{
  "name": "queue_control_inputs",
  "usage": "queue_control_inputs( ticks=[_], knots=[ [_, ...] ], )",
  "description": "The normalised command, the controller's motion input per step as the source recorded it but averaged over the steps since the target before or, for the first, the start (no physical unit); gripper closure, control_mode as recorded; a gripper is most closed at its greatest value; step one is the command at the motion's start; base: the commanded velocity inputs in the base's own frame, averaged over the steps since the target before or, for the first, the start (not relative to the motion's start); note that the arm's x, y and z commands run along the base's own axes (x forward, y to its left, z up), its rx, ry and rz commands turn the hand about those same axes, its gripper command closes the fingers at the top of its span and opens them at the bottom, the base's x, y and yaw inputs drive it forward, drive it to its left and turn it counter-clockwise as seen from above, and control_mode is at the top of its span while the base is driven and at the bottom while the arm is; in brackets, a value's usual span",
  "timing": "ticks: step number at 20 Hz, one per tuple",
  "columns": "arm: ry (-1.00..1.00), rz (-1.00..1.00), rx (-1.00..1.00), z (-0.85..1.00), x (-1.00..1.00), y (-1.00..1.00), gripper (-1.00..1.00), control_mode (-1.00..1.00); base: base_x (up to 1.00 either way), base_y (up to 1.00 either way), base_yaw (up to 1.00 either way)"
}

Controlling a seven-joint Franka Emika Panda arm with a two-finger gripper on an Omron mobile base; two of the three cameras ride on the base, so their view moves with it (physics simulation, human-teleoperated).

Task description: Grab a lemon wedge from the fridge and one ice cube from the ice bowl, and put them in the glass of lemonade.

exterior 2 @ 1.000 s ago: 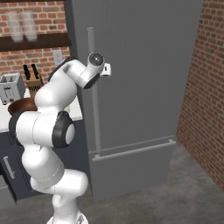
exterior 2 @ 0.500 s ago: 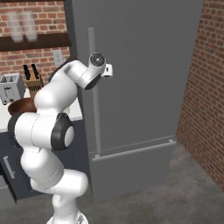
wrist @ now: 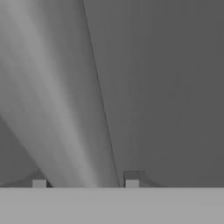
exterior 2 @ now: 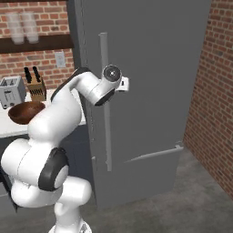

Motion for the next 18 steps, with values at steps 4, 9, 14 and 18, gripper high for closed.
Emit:
queue_control_inputs(
  ticks=[4,9,14,18],
  knots=[
    [-0.05,-0.08,0.12,0.00,-1.00,-1.00,1.00,-1.00,0.00,0.00,0.00],
    [-0.03,-0.07,0.10,0.06,-0.94,-1.00,1.00,-1.00,0.00,0.00,0.00],
    [0.04,-0.15,0.01,0.42,-0.29,-0.70,-1.00,-1.00,0.00,0.00,0.00],
    [0.00,-0.08,0.00,0.72,-0.29,-0.44,-1.00,-1.00,0.00,0.00,0.00]
  ],
)
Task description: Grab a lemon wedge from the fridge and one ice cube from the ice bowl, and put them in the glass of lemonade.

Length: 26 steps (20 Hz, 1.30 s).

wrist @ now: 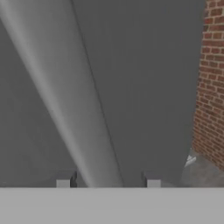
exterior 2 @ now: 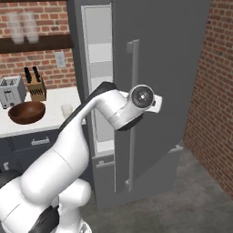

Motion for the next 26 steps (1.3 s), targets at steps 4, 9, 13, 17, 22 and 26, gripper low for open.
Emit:
queue_control_inputs(
  ticks=[4,9,13,17,22,26],
  knots=[
    [-0.03,-0.05,0.00,1.00,-0.39,-0.17,-1.00,-1.00,0.00,0.00,0.00],
    [-0.09,-0.07,-0.01,0.98,-0.66,0.11,-1.00,-1.00,0.00,0.00,0.00],
    [0.02,-0.12,-0.17,0.66,-0.49,0.76,-1.00,-1.00,0.00,0.00,0.00],
    [0.27,-0.17,-0.37,0.08,0.47,1.00,-1.00,-1.00,0.00,0.00,0.00],
    [0.50,-0.18,-0.40,0.00,0.96,0.96,-1.00,-1.00,0.00,0.00,0.00],
    [0.70,-0.13,-0.49,-0.23,1.00,0.50,-1.00,-1.00,0.00,0.00,0.00]
  ],
)
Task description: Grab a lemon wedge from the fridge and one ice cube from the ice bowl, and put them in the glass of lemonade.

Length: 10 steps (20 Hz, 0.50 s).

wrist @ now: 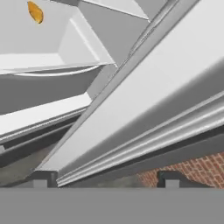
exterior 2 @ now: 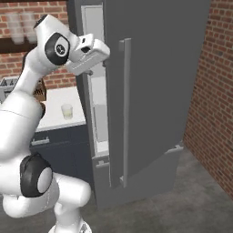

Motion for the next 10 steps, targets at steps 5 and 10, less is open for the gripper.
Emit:
queue_control_inputs(
  ticks=[5,10],
  knots=[
    [0.38,-0.13,-0.29,-0.38,0.46,-0.08,-1.00,-1.00,0.00,0.00,0.00],
    [0.04,-0.26,-0.06,-0.19,-0.71,-0.85,-1.00,-1.00,0.00,0.00,0.00]
  ],
)
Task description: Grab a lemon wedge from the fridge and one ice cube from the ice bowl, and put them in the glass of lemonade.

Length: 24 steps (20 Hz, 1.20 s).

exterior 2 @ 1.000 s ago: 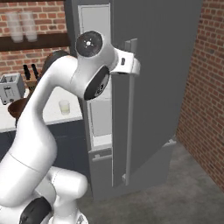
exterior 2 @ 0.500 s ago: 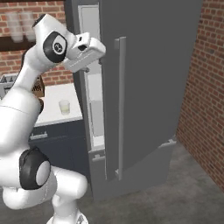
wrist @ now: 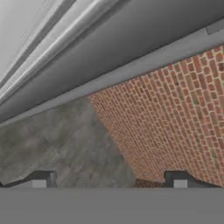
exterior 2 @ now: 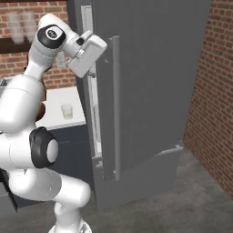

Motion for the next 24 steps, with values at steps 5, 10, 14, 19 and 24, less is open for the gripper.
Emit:
queue_control_inputs(
  ticks=[5,10,14,19,24],
  knots=[
    [-0.08,-0.32,0.00,-0.34,-0.92,-0.98,-1.00,-1.00,0.00,0.00,0.00],
    [-0.37,-0.20,0.01,-0.07,-0.74,-0.41,-1.00,-1.00,0.00,0.00,0.00],
    [-0.52,0.04,-0.04,0.67,-0.48,0.83,-1.00,-1.00,0.00,0.00,0.00],
    [-0.25,0.17,-0.19,0.46,0.11,1.00,-1.00,-1.00,0.00,0.00,0.00],
    [0.03,0.25,-0.22,-0.04,0.89,0.96,-1.00,-1.00,0.00,0.00,0.00]
  ],
)
